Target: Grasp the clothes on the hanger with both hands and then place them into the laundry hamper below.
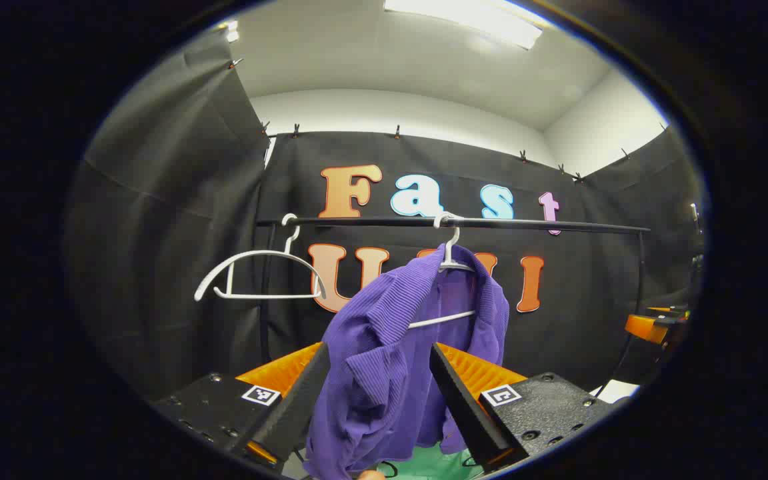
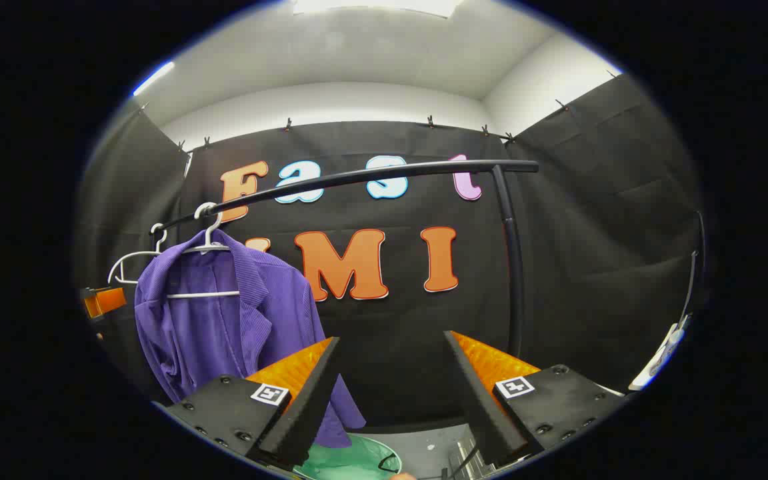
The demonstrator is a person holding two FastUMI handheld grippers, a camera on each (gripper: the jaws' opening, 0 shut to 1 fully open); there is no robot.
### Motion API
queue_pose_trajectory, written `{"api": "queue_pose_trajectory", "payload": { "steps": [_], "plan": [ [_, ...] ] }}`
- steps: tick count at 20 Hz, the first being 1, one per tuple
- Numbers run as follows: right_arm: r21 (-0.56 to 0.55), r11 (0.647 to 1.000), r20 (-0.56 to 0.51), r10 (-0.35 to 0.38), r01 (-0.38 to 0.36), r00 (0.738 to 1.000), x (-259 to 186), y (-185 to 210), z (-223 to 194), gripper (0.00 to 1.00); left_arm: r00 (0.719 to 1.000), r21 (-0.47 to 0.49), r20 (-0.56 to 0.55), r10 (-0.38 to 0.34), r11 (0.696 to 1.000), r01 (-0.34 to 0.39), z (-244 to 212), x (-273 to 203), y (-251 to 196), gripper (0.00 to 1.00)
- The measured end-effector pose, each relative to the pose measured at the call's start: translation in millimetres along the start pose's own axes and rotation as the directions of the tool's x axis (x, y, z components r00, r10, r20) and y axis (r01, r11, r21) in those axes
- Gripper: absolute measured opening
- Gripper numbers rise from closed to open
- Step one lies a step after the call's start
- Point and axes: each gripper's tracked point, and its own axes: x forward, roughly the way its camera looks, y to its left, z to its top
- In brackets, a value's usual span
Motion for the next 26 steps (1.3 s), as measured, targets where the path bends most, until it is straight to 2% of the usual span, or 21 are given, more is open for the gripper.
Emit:
{"api": "queue_pose_trajectory", "payload": {
  "steps": [2, 3, 4, 5, 6, 8, 10, 11, 12, 15, 21, 22, 23, 25, 26],
  "plan": [
    [-0.006, 1.0, 0.004, -0.002, 0.002, 1.0, 0, -2, 3, 0.88, 0.999, -0.054, -0.046, -0.024, 0.998, 0.021, 0, 4, 2, 0.92],
    [-0.007, 1.0, 0.003, -0.005, 0.005, 1.0, 2, -6, 2, 0.88, 0.999, -0.106, -0.039, -0.036, 0.994, 0.031, 10, 3, 3, 0.95],
    [-0.005, 1.0, 0.002, -0.006, 0.006, 1.0, 2, -7, 0, 0.88, 0.999, -0.143, -0.023, -0.028, 0.989, 0.025, 21, 3, 11, 0.92],
    [-0.004, 1.0, 0.001, -0.006, 0.006, 1.0, 2, -8, -1, 0.88, 1.0, -0.153, -0.01, -0.017, 0.988, 0.016, 31, 2, 18, 0.95],
    [-0.008, 1.0, 0.0, -0.007, 0.007, 1.0, 2, -6, -3, 0.89, 1.0, -0.138, 0.003, -0.01, 0.99, 0.01, 36, -3, 23, 0.99],
    [-0.019, 1.0, -0.014, 0.002, -0.003, 1.0, 4, -3, -8, 0.89, 1.0, -0.078, 0.019, 0.004, 0.997, -0.003, 40, -8, 27, 0.92],
    [-0.018, 1.0, -0.026, 0.021, -0.022, 0.999, 3, 4, -10, 0.89, 1.0, -0.058, 0.024, 0.002, 0.998, 0.0, 38, -12, 25, 0.95],
    [-0.017, 1.0, -0.023, 0.024, -0.024, 0.999, 3, 5, -8, 0.97, 1.0, -0.058, 0.019, -0.011, 0.998, 0.012, 35, -14, 20, 0.95],
    [-0.019, 1.0, -0.018, 0.023, -0.023, 1.0, 2, 5, -7, 0.98, 1.0, -0.058, 0.012, -0.025, 0.998, 0.025, 32, -16, 16, 0.95],
    [-0.019, 0.999, -0.014, 0.029, -0.029, 0.999, 3, 9, -6, 0.98, 0.998, -0.057, -0.003, -0.055, 0.997, 0.055, 28, -19, 8, 0.95],
    [0.002, 0.998, -0.01, 0.059, -0.059, 0.998, 6, 18, -12, 0.97, 0.999, -0.016, -0.02, -0.027, 1.0, 0.026, 11, -20, 4, 0.95],
    [0.006, 0.998, -0.009, 0.068, -0.068, 0.998, 8, 22, -14, 0.89, 0.999, -0.012, -0.026, -0.022, 1.0, 0.021, 7, -20, 3, 0.95],
    [0.008, 0.997, -0.008, 0.081, -0.081, 0.997, 10, 27, -16, 0.97, 0.999, -0.008, -0.032, -0.015, 1.0, 0.015, 2, -20, 2, 0.95],
    [0.003, 0.994, -0.004, 0.11, -0.11, 0.994, 14, 42, -21, 0.97, 0.999, 0.004, -0.032, 0.0, 1.0, 0.0, -5, -21, 0, 0.95],
    [0.002, 0.991, 0.0, 0.131, -0.131, 0.991, 17, 52, -23, 0.97, 0.999, 0.018, -0.036, 0.004, 1.0, -0.003, -11, -20, -3, 0.99]
  ]
}}
